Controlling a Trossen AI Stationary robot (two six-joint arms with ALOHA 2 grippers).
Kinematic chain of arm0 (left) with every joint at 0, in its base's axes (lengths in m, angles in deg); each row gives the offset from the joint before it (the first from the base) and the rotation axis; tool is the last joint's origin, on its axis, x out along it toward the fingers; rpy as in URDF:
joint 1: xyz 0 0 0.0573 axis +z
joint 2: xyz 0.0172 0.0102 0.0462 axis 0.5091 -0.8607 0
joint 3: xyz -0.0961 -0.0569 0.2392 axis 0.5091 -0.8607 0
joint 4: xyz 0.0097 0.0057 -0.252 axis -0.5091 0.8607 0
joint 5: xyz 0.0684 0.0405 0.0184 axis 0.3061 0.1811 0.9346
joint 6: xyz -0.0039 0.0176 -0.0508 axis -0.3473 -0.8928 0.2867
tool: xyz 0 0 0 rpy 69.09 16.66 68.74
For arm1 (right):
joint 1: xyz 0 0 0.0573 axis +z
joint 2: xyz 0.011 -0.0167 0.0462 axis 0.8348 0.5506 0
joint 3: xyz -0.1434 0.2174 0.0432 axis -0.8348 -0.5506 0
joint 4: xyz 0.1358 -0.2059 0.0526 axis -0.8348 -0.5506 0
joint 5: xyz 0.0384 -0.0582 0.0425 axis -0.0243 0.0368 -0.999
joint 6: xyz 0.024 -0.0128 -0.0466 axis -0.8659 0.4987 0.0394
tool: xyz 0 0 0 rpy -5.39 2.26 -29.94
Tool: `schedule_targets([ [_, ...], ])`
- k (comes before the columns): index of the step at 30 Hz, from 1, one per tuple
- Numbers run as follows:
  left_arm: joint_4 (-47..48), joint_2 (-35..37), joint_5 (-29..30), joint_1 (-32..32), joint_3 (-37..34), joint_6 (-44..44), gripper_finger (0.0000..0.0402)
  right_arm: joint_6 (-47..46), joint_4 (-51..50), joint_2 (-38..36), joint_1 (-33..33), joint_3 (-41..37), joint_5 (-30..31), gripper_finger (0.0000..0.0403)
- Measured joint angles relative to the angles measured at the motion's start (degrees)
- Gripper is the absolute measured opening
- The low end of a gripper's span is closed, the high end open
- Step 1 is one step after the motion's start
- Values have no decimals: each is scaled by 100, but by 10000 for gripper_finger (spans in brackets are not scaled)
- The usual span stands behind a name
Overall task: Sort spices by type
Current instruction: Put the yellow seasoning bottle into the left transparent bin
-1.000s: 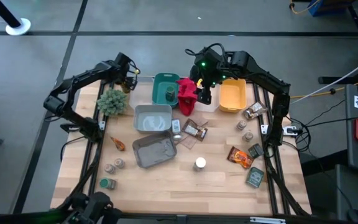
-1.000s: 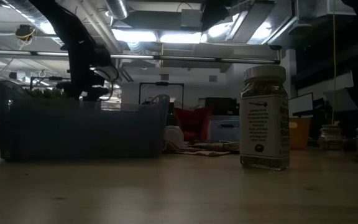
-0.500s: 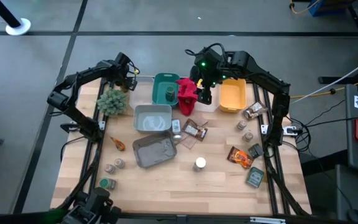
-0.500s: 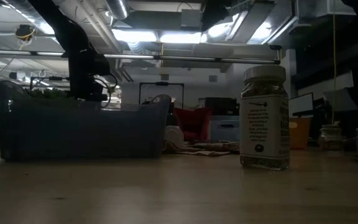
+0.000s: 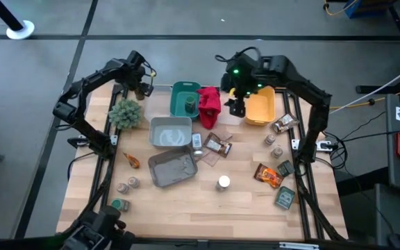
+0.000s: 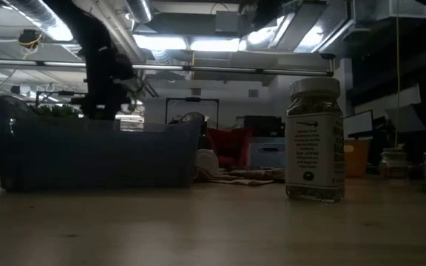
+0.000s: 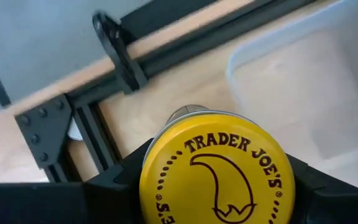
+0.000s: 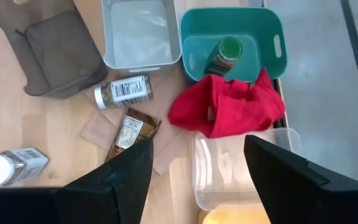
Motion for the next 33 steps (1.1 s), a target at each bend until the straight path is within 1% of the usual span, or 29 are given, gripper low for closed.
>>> schedule_targets([
  [5, 664, 1, -91, -28, 674, -229, 207, -188, -128, -515, 0, -141, 36, 250],
  [8, 970, 1, -405, -88, 1033, -279, 207, -355, -90, -888, 0, -499, 77, 250],
  [11, 1064, 10, -892, -218, 1253, -279, 207, -629, 136, -1347, 0, -1120, 261, 250],
  [14, 1053, 10, -1227, -412, 1298, -255, 207, -957, 590, -1874, -2, -1980, 393, 250],
  [17, 1079, 10, -1445, -684, 1298, -241, 207, -1255, 1145, -2378, -2, -2945, 396, 250],
  [21, 1062, 10, -1496, -1131, 1298, -236, 207, -1411, 1898, -2907, -2, -4191, 390, 250],
  [25, 919, 5, -1499, -1511, 1280, -108, 207, -1426, 2566, -3094, 0, -5236, 369, 250],
  [27, 881, -30, -1402, -1676, 1280, -62, 207, -1426, 2852, -3090, 0, -5651, 201, 250],
  [31, 881, -214, -865, -1876, 1278, 61, 207, -1426, 3484, -2989, 0, -6355, -254, 250],
  [33, 876, -344, -799, -1903, 1278, 80, 207, -1429, 3760, -2939, 1, -6640, -497, 250],
])
